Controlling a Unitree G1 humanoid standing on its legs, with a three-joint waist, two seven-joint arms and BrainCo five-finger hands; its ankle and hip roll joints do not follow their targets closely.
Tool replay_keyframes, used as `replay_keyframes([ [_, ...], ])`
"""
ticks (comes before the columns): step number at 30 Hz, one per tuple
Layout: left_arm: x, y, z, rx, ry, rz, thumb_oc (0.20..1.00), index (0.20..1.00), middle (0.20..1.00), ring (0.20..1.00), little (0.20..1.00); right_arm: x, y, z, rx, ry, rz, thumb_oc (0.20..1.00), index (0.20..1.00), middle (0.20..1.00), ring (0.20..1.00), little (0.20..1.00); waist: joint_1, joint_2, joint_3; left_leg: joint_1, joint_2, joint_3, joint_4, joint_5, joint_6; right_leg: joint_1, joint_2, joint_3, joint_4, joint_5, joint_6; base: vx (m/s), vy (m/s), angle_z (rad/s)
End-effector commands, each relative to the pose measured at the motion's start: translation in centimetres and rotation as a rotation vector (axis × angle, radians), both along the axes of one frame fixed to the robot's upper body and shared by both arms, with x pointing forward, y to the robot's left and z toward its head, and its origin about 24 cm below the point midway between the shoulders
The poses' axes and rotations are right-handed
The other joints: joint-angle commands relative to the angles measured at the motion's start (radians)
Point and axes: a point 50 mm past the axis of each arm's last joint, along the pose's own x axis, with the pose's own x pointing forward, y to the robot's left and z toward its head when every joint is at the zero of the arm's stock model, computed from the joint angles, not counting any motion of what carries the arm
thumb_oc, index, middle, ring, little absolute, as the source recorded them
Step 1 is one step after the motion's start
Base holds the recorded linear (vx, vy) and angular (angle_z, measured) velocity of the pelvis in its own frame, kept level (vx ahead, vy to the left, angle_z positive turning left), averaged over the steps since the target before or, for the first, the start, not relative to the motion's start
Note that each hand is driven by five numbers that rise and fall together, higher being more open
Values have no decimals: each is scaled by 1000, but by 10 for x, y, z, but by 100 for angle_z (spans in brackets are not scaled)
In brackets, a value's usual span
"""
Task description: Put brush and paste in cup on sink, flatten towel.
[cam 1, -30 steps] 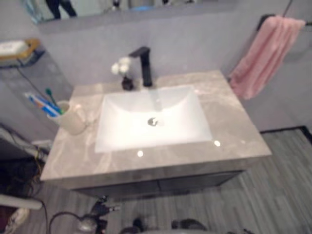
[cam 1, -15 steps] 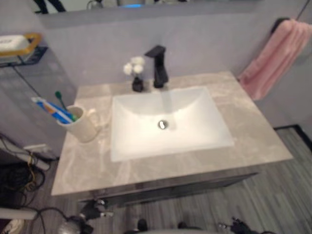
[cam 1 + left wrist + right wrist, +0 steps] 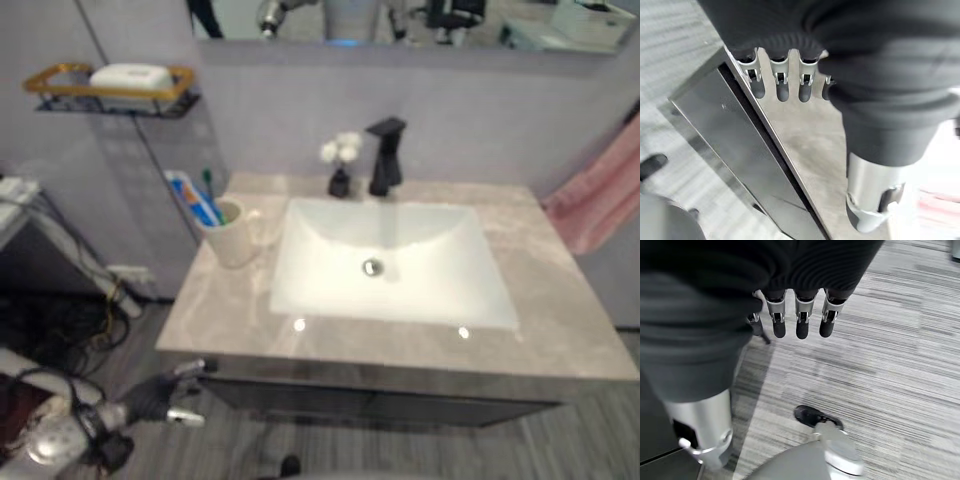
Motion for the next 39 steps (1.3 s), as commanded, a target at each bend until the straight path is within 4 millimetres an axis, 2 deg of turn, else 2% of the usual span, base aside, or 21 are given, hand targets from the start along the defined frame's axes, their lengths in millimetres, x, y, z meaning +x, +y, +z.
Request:
replay_keyframes([
  [1, 25, -11, 42, -121, -176, -38, 1000, 1000, 1000, 1000, 1000, 20, -15, 7, -61, -11, 58, 1000, 1000, 1000, 1000, 1000, 9, -6, 42, 29, -2, 8, 18, -104, 39, 9, -9, -62, 9, -5, 22, -43, -40, 29],
  [4, 30, -17, 47, -191, -219, -12, 1000, 1000, 1000, 1000, 1000, 18, -15, 7, -62, -13, 50, 1000, 1000, 1000, 1000, 1000, 13, -10, 41, 23, -4, -11, 18, -97, 35, 14, -9, -80, 12, -10, 18, -26, -26, 35],
  [8, 41, -27, 67, -264, -344, 7, 1000, 1000, 1000, 1000, 1000, 5, -12, 4, -56, 6, 17, 1000, 1000, 1000, 1000, 1000, 17, -20, 33, 12, -11, -51, 18, -88, 29, 30, -6, -125, 6, -15, 15, -25, -23, 24],
  [14, 50, -24, 77, -307, -438, 77, 1000, 1000, 1000, 1000, 1000, -6, -9, 1, -51, 41, -12, 1000, 1000, 1000, 1000, 1000, 16, -28, 27, 11, -13, -57, 18, -88, 30, 32, -6, -130, 5, -17, 14, -8, 4, 16],
  [21, 65, -6, 82, -302, -614, 270, 1000, 1000, 1000, 1000, 1000, -21, -3, -2, -37, 66, -58, 1000, 1000, 1000, 1000, 1000, 1, -49, 27, 15, -11, -34, 18, -103, 44, 17, -11, -90, 5, -5, 19, 4, 52, -4],
  [29, 79, -10, 81, -339, -697, 339, 1000, 1000, 1000, 1000, 1000, -28, -2, -3, -24, 78, -103, 1000, 1000, 1000, 1000, 1000, -20, -60, 31, 6, -11, 5, 18, -119, 53, -12, -15, -57, 5, 16, 28, 23, 60, -15],
  [39, 85, -12, 77, -370, -718, 374, 1000, 1000, 1000, 1000, 1000, -40, -1, -4, -10, 107, -158, 1000, 1000, 1000, 1000, 1000, -44, -50, 26, 17, -18, 76, 18, -150, 73, -37, -30, 6, 5, 56, 53, 42, 84, -27],
])
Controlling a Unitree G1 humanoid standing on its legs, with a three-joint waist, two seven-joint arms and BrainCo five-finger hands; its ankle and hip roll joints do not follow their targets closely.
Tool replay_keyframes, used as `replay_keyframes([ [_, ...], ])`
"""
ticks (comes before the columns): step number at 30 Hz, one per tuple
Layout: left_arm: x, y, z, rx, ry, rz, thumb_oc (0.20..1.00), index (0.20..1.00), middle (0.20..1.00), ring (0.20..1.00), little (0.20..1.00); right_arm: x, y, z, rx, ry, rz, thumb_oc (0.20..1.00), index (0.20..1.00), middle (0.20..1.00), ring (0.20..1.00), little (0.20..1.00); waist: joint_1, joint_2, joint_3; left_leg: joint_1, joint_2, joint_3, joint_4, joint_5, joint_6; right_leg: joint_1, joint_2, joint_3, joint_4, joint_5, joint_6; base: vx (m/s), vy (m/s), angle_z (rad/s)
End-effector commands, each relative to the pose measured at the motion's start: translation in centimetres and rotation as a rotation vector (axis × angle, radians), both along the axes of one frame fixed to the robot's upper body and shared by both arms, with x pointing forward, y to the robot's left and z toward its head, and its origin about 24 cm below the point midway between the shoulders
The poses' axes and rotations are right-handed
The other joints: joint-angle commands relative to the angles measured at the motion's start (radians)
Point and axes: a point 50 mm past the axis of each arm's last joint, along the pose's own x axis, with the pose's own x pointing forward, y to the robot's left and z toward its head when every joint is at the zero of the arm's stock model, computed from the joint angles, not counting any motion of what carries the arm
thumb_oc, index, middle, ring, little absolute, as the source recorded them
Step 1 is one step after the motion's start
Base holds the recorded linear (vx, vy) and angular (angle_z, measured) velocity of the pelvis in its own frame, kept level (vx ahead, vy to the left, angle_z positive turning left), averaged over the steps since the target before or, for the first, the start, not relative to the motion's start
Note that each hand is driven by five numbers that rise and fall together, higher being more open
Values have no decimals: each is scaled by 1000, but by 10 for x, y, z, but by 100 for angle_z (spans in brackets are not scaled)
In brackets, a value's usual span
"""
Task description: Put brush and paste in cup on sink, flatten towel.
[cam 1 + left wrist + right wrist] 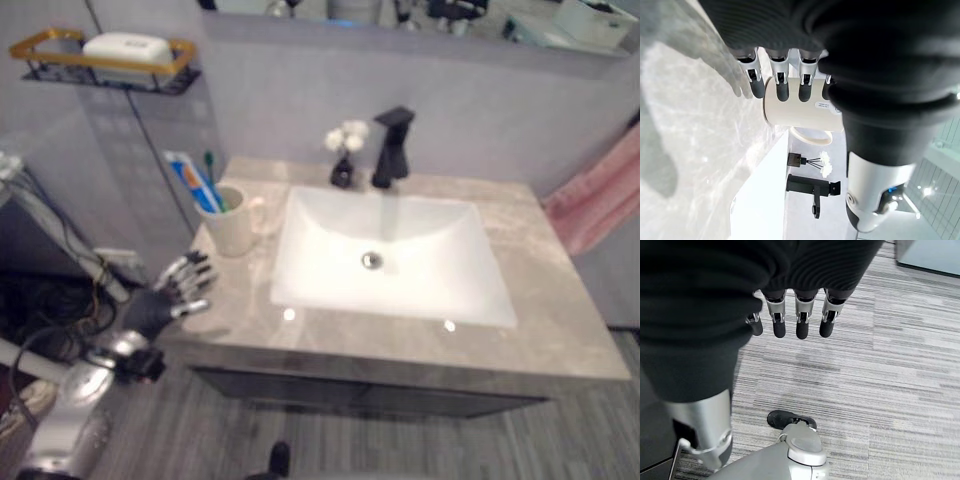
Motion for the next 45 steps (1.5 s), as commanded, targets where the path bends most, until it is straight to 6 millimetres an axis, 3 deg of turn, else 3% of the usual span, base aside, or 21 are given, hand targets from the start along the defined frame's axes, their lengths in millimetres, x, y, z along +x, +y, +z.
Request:
replay_keyframes([
  [1, 11, 3, 33, 4, -186, 22, 1000, 1000, 1000, 1000, 1000, 0, -7, 2, -17, 14, -26, 1000, 1000, 1000, 1000, 1000, -18, 1, 10, 56, -20, 42, 18, -161, 68, 12, -28, -20, 5, 51, 47, 43, 85, -20],
  [10, 9, 8, 32, 17, -183, 49, 1000, 1000, 1000, 1000, 1000, -4, -8, 2, -14, 12, -71, 1000, 1000, 1000, 1000, 1000, -35, 18, 15, 59, -22, 96, 18, -180, 82, -17, -32, 33, 5, 86, 58, 39, 71, -23],
  [31, 8, 29, 39, 98, -207, 149, 1000, 1000, 1000, 1000, 1000, -3, -15, 5, -27, -3, -85, 1000, 1000, 1000, 1000, 1000, -33, 4, 15, 45, -24, 111, 18, -184, 85, -40, -35, 41, 5, 83, 67, 14, 12, -4],
  [45, 19, 25, 42, 112, -229, 152, 1000, 1000, 1000, 1000, 1000, 5, -19, 6, -38, -28, -83, 1000, 1000, 1000, 1000, 1000, -40, 2, 35, 14, -25, 123, 18, -178, 87, -75, -37, 50, 5, 100, 71, 7, 4, -2],
])
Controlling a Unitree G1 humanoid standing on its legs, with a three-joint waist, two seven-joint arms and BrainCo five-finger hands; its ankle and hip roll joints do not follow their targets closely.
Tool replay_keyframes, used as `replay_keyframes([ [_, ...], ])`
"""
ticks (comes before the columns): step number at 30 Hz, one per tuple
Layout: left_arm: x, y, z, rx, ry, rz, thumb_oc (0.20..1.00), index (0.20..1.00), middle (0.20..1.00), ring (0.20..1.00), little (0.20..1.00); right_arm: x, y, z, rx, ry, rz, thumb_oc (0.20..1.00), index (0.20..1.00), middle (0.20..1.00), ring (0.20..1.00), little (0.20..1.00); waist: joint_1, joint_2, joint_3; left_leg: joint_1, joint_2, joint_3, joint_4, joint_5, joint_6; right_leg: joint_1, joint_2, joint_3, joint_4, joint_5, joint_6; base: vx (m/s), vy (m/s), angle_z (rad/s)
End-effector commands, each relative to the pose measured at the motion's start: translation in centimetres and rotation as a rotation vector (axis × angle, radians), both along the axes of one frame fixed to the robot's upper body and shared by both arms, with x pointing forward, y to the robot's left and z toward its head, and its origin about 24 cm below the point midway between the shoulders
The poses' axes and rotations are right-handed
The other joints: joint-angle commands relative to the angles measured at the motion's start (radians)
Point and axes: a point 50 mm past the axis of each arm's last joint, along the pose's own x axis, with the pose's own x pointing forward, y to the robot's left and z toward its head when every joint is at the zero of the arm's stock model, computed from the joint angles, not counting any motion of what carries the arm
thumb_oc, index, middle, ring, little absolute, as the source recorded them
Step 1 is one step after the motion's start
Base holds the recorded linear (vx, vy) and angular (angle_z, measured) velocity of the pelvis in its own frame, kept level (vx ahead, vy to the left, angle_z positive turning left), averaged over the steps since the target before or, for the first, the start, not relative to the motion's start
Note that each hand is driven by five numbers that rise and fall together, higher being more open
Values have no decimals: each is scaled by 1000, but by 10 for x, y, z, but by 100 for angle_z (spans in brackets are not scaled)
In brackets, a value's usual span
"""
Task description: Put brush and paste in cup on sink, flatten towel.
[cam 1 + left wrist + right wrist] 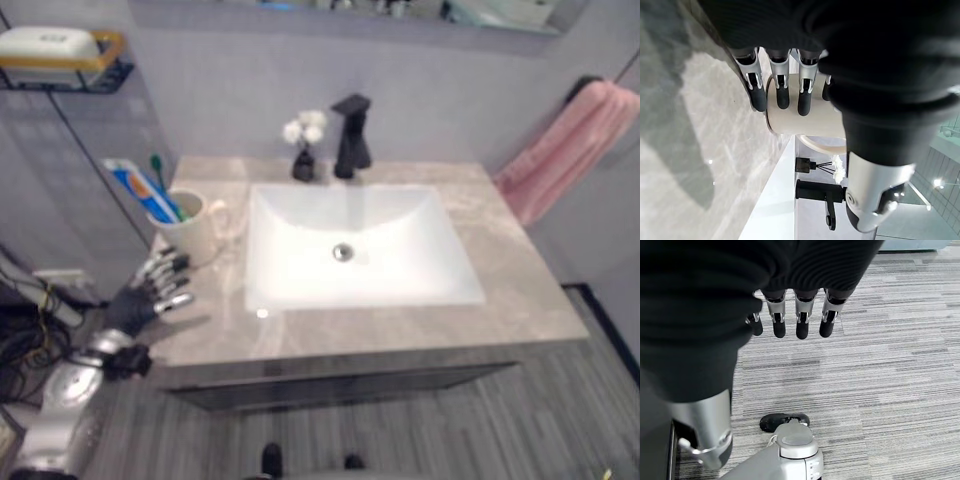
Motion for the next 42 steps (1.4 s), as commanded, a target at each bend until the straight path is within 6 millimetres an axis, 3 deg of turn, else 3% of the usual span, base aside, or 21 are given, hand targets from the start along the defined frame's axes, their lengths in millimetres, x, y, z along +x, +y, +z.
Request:
replay_keyframes([
  [1, 19, 1, 39, 45, -202, 12, 1000, 1000, 1000, 1000, 1000, 12, -20, 6, -58, -16, -4, 1000, 1000, 1000, 1000, 1000, -5, 28, 54, 41, -24, 10, 18, -155, 69, 8, -23, -62, -2, 65, 55, 0, 0, 0],
  [23, 35, -2, 54, 65, -273, 33, 1000, 1000, 1000, 1000, 1000, 35, -23, 10, -68, -102, -9, 1000, 1000, 1000, 1000, 1000, -13, 19, 120, -43, -15, 20, 18, -126, 63, -80, -14, -41, -2, 107, 52, 19, -1, -4],
  [24, 39, -1, 64, 81, -315, 48, 1000, 1000, 1000, 1000, 1000, 39, -24, 10, -72, -117, -7, 1000, 1000, 1000, 1000, 1000, -13, 17, 138, -59, -14, 19, 18, -121, 62, -96, -11, -40, -2, 112, 52, 0, 0, 0],
  [42, 55, 5, 88, 112, -408, 107, 1000, 1000, 1000, 1000, 1000, 53, -24, 13, -72, -165, 23, 1000, 1000, 1000, 1000, 1000, -23, 4, 178, -118, -10, 36, 18, -108, 57, -164, -7, -18, -2, 121, 54, 5, 4, -4],
])
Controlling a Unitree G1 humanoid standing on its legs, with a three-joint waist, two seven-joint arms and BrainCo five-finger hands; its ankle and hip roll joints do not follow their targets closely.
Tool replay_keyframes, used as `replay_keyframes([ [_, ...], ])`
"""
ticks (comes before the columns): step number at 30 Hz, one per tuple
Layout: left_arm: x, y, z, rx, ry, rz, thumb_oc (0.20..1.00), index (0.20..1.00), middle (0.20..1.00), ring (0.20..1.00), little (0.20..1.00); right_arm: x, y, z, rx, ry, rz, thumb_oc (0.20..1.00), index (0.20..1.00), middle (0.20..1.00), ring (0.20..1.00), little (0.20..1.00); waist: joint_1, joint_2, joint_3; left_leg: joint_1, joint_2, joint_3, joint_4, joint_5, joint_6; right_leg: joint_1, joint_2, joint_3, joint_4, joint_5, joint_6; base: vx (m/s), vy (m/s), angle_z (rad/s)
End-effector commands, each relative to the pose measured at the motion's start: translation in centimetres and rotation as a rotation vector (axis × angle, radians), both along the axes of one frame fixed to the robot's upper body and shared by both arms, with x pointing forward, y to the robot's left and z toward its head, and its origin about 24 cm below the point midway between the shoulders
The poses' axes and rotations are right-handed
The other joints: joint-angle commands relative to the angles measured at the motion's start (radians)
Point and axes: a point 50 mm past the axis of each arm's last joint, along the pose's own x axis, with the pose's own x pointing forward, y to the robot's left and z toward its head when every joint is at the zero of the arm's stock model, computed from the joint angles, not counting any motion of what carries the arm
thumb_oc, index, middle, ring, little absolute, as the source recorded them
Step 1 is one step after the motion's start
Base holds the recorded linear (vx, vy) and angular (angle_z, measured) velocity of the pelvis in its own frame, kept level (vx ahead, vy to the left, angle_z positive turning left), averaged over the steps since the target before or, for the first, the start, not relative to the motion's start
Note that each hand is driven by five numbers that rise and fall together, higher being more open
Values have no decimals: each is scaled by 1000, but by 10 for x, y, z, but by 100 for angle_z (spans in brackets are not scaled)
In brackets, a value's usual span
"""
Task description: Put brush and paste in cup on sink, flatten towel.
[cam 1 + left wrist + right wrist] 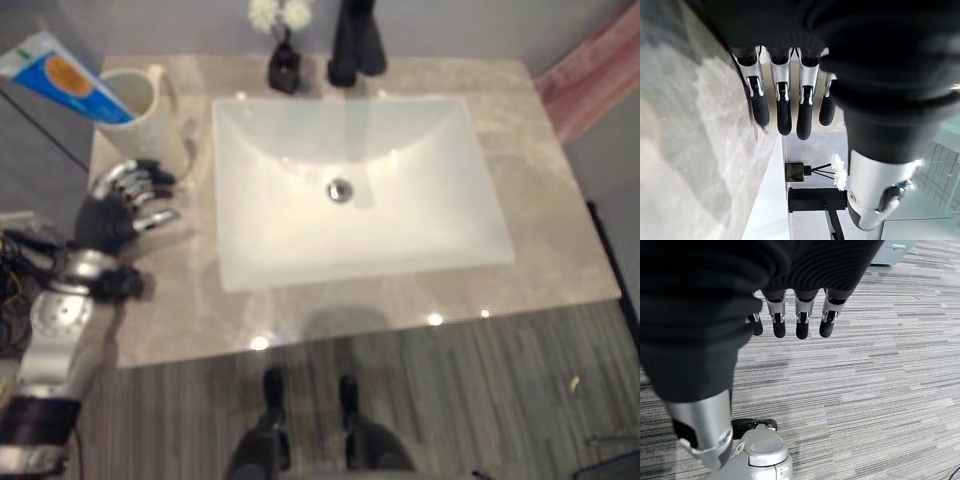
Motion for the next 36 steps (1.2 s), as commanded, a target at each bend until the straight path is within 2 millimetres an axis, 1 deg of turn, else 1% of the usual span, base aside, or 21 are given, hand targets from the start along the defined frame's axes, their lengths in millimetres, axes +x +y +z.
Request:
replay_keyframes([
  [1, 5, 12, -10, 7, 29, 76, 1000, 1000, 1000, 1000, 1000, 7, -21, 8, -65, -15, 11, 1000, 1000, 1000, 1000, 1000, -18, 18, 10, 51, -15, -19, 13, -129, 48, 29, -17, -40, -2, 55, 42, 0, 0, 0],
  [3, 8, 11, -5, 12, 13, 76, 1000, 1000, 1000, 1000, 1000, 10, -22, 9, -69, -24, 11, 1000, 1000, 1000, 1000, 1000, -19, 18, 16, 42, -16, -19, 13, -127, 47, 19, -16, -39, -2, 51, 40, 0, 0, 0],
  [5, 9, 10, -5, 10, 10, 76, 1000, 1000, 1000, 1000, 1000, 11, -22, 10, -72, -31, 12, 1000, 1000, 1000, 1000, 1000, -19, 18, 19, 40, -15, -21, 13, -126, 47, 17, -16, -40, -2, 48, 39, 0, 0, 0],
  [9, 10, 12, 8, 30, -28, 87, 1000, 1000, 1000, 1000, 1000, 15, -25, 12, -80, -48, 9, 1000, 1000, 1000, 1000, 1000, -22, 18, 35, 19, -14, -19, 13, -117, 44, -5, -15, -38, -2, 52, 37, -2, -4, -3],
  [12, 10, 15, 13, 35, -43, 94, 1000, 1000, 1000, 1000, 1000, 13, -26, 12, -79, -41, 7, 1000, 1000, 1000, 1000, 1000, -25, 18, 35, 8, -13, -19, 13, -113, 42, -15, -15, -38, -2, 55, 37, 2, 1, -3],
  [13, 11, 15, 20, 31, -65, 96, 1000, 1000, 1000, 1000, 1000, 9, -26, 11, -79, -28, 13, 1000, 1000, 1000, 1000, 1000, -27, 18, 36, -1, -12, -21, 13, -111, 41, -22, -15, -40, -2, 59, 39, 0, 0, 0],
  [14, 11, 15, 20, 31, -66, 96, 1000, 1000, 1000, 1000, 1000, 9, -26, 11, -79, -28, 13, 1000, 1000, 1000, 1000, 1000, -27, 18, 36, -1, -12, -21, 13, -111, 41, -22, -15, -40, -2, 59, 39, 0, 0, 0],
  [15, 14, 15, 25, 31, -84, 97, 1000, 1000, 1000, 1000, 1000, 7, -27, 11, -80, -22, 14, 1000, 1000, 1000, 1000, 1000, -31, 19, 35, -11, -13, -23, 13, -108, 40, -30, -16, -41, -2, 62, 40, 0, 0, 0],
  [17, 16, 15, 29, 12, -99, 100, 1000, 1000, 1000, 1000, 1000, 7, -28, 12, -83, -21, 14, 1000, 1000, 1000, 1000, 1000, -34, 20, 38, -20, -13, -25, 13, -105, 39, -39, -16, -42, -2, 66, 42, 8, 8, 2],
  [19, 18, 15, 34, -14, -120, 98, 1000, 1000, 1000, 1000, 1000, 10, -27, 12, -84, -26, 20, 1000, 1000, 1000, 1000, 1000, -37, 22, 37, -29, -13, -23, 13, -105, 39, -49, -16, -39, -2, 73, 44, 0, 0, 0],
  [23, 21, 15, 44, -10, -149, 102, 1000, 1000, 1000, 1000, 1000, 16, -29, 14, -95, -40, 41, 1000, 1000, 1000, 1000, 1000, -40, 21, 39, -40, -11, -13, 13, -107, 38, -63, -16, -35, -2, 86, 49, 18, 8, -5],
  [28, 26, 10, 55, 2, -178, 88, 1000, 1000, 1000, 1000, 1000, 22, -32, 16, -105, -60, 51, 1000, 1000, 1000, 1000, 1000, -50, 29, 41, -63, -12, -19, 13, -100, 36, -82, -18, -36, -2, 95, 52, 21, 8, 1],
  [36, 31, 1, 67, 18, -214, 67, 1000, 1000, 1000, 1000, 1000, 24, -33, 18, -110, -74, 54, 1000, 1000, 1000, 1000, 1000, -59, 40, 49, -97, -14, -25, 13, -92, 32, -110, -20, -39, -2, 96, 55, 6, 1, 1],
])
